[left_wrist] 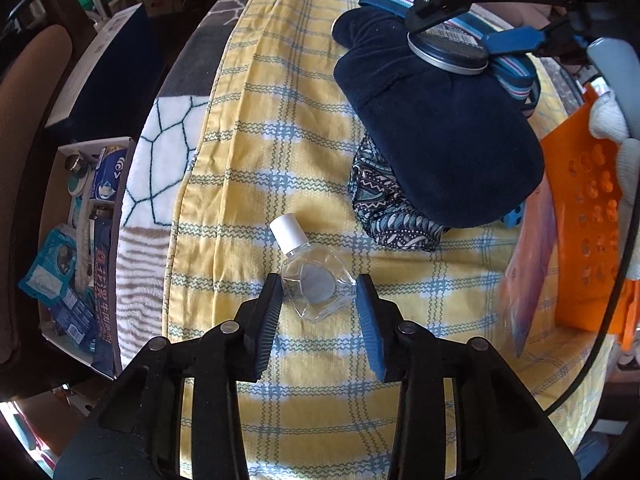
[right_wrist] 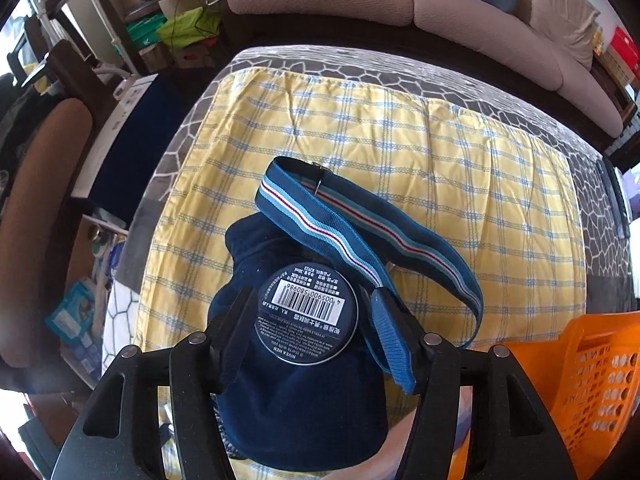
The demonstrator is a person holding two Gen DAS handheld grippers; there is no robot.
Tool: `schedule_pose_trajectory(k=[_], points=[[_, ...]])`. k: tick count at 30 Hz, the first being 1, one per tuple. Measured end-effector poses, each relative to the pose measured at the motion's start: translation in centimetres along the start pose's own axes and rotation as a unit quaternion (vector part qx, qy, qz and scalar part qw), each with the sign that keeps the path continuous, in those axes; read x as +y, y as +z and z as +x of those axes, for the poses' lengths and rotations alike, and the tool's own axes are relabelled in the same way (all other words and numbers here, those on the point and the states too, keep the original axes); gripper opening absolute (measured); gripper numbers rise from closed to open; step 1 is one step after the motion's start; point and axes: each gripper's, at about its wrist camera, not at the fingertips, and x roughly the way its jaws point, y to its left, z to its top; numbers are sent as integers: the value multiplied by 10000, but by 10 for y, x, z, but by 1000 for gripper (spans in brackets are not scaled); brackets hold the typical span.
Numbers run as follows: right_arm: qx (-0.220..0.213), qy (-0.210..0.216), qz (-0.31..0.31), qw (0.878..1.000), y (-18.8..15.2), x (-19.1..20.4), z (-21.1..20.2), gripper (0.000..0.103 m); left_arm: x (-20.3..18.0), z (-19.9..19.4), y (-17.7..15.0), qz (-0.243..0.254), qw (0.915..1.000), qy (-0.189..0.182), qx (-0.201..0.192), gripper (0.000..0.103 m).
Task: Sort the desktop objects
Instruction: 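Close the left tool on the clear bottle while the right tool grips the black tin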
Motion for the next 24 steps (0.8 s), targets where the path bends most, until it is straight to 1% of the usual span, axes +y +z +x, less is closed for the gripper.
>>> schedule_pose_trajectory(k=[1,2,6,8,9,10,11,17,21,24], points=[[61,-80,-48,9999,1,3,5,67,2,0,1,-43,10000,-55,13,35],[92,-171,-89,9998,1,6,9,68,5,0,1,-90,9999,-115,28,35],[183,-299,-179,9992,0,15,20,68,11,-1,2,-202,9994,-262,69,35],[175,-458,-275,9984,-1,19,23,68,15,-2,2,-263,9990,-366,43,35],[173,-510,-309,9981,-1,19,23,67,16,-2,2,-290,9986,-438,50,35],[157,-507,-309,9981,-2,18,23,65,19,-2,3,-331,9982,-495,58,35],[142,-497,-296,9982,-2,17,21,60,22,-3,4,-375,9979,-534,56,35],[3,-353,-196,9992,-3,6,5,60,37,-17,8,-575,9964,-620,-65,35],[-109,-84,-87,9999,-7,-2,-14,60,45,-29,10,-679,9951,-690,-191,35],[-155,35,-75,9998,-11,-7,-29,60,48,-37,9,-692,9945,-735,-271,35]])
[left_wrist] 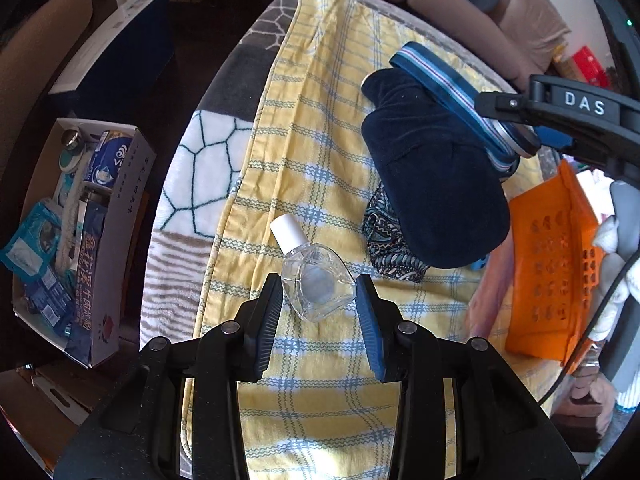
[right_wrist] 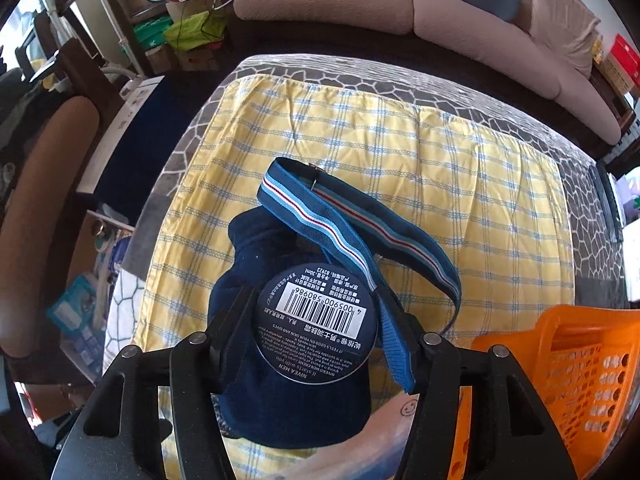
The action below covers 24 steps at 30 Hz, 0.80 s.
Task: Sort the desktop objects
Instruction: 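Close the left tool on the clear bottle while the right tool grips the black tin, then carry the clear bottle and black tin over the orange basket with both tools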
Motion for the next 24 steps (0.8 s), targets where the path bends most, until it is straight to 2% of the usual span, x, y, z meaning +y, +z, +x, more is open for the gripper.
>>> schedule_pose_trajectory(k=[3,6,10,13,18,24], points=[[-66,95,21,9999,-5,-6,-18,60,-4,-3,-5,39,9999,-104,-54,35],[-150,211,93,9996,-13,-15,-37,60,-10,-6,-11,51,9992,-390,-15,35],[-254,345,216,9988,-31,-35,-65,60,-25,-19,-26,265,9993,-275,-47,35],[-322,316,320,9985,-47,-57,-83,60,-43,-39,-36,389,9985,-361,-154,35],[-402,186,550,9975,-75,-107,-111,61,-92,-63,-43,751,9961,-398,-238,35],[-519,13,888,9947,-116,-175,-141,61,-164,-66,-50,1174,9915,-514,-212,35]])
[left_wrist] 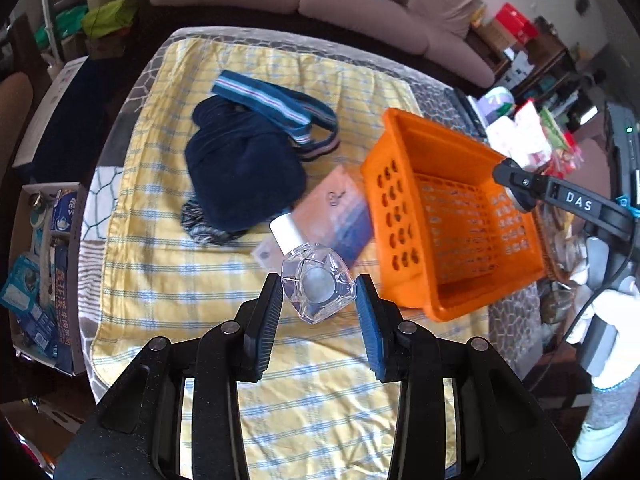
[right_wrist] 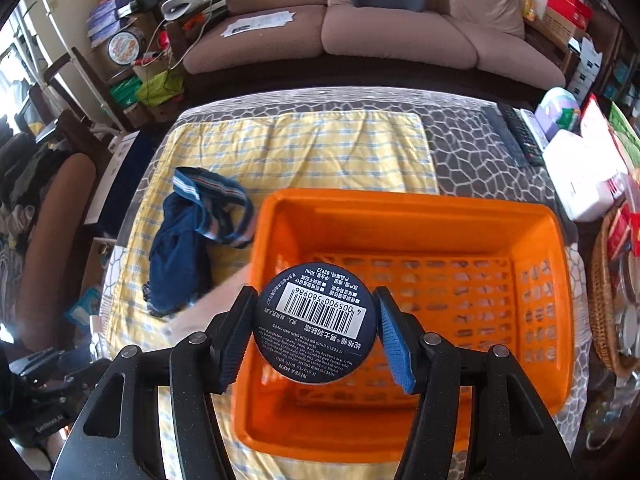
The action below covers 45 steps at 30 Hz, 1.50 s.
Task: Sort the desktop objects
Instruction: 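Carry the clear bottle and black tin over the orange basket with both tools, then lower and open the left tool on the bottle while the right tool releases the tin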
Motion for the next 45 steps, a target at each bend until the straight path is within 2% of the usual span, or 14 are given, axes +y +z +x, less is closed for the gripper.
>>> schedule_pose_trajectory(k=[8,14,17,27,35,45], points=[[169,-327,422,9984,-40,-93,0,61,-95,33,7,529,9984,-114,174,35],[381,-423,647,9963,-63,-144,20,61,-144,70,14,810,9958,3,418,35],[530,-448,661,9954,-69,-157,33,61,-159,90,14,894,9943,23,572,35],[875,-562,329,9940,-80,-168,70,61,-183,148,12,1014,9890,294,1033,35],[947,-482,116,9943,-86,-173,82,61,-188,171,12,1096,9856,539,1166,35],[922,-419,165,9947,-94,-185,85,61,-184,189,8,1131,9824,731,1297,35]])
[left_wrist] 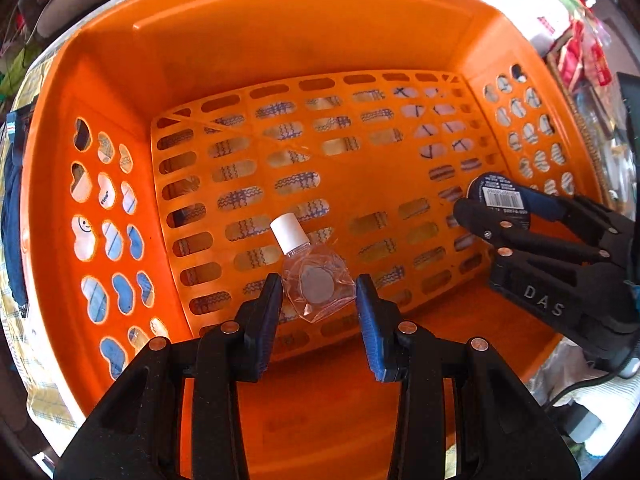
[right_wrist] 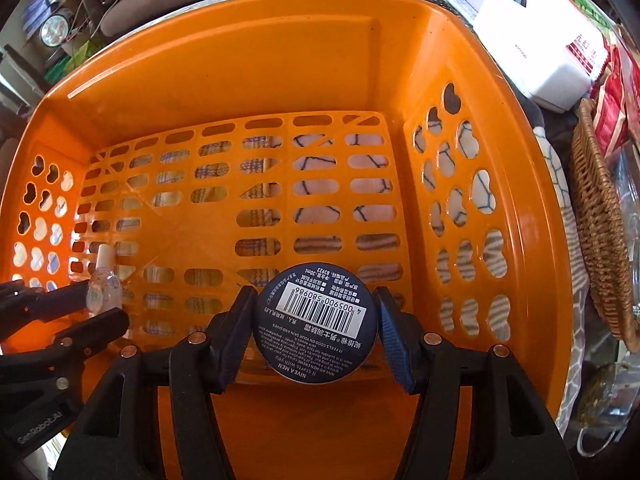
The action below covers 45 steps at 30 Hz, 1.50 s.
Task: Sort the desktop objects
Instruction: 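Lower and open the left tool on the bottle while the right tool releases the tin, then lift both tools away from the orange basket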
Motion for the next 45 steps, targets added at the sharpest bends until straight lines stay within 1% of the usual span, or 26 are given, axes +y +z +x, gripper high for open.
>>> schedule_pose_trajectory(k=[3,5,8,14,16,19,21,23,26,28,32,34,37,40,42,43,45], points=[[-54,18,-32,10000,-1,-1,-3,62,2,-1,-3,-46,10000,-41,-30,35],[-73,42,20,10000,0,-1,-6,66,4,-2,-4,-86,9999,-46,-37,35],[-92,121,128,9998,0,-4,-9,67,9,-7,-7,-146,9998,-68,-66,35],[-357,179,310,9987,7,-1,-29,67,18,-41,-12,-216,9988,-241,-357,37],[-437,225,339,9982,6,-2,-41,67,23,-57,-14,-228,9981,-276,-510,46],[-548,290,370,9974,6,5,-57,67,25,-81,-14,-210,9970,-196,-721,56],[-618,293,375,9969,15,15,-60,67,24,-92,-13,-214,9963,-123,-825,58],[-690,299,367,9965,16,20,-70,68,29,-105,-17,-236,9956,-131,-901,58],[-781,306,336,9959,14,30,-84,72,32,-119,-20,-291,9944,-123,-1008,63],[-825,318,318,9956,13,37,-92,74,38,-129,-25,-358,9934,-168,-1078,70],[-919,323,301,9948,10,47,-109,79,51,-148,-37,-504,9910,-186,-1227,78],[-963,330,295,9944,9,52,-117,79,56,-155,-43,-567,9896,-174,-1311,89],[-1037,429,302,9932,7,60,-128,84,66,-167,-51,-637,9872,-217,-1443,100],[-1048,744,320,9912,5,67,-134,91,74,-179,-59,-656,9855,-83,-1561,102],[-1046,938,285,9897,4,74,-137,101,80,-185,-64,-683,9848,-55,-1599,103],[-1047,1018,269,9889,3,78,-139,103,84,-187,-67,-710,9844,-82,-1609,103],[-1069,1047,218,9885,1,87,-141,103,94,-191,-72,-779,9839,-118,-1604,103]])
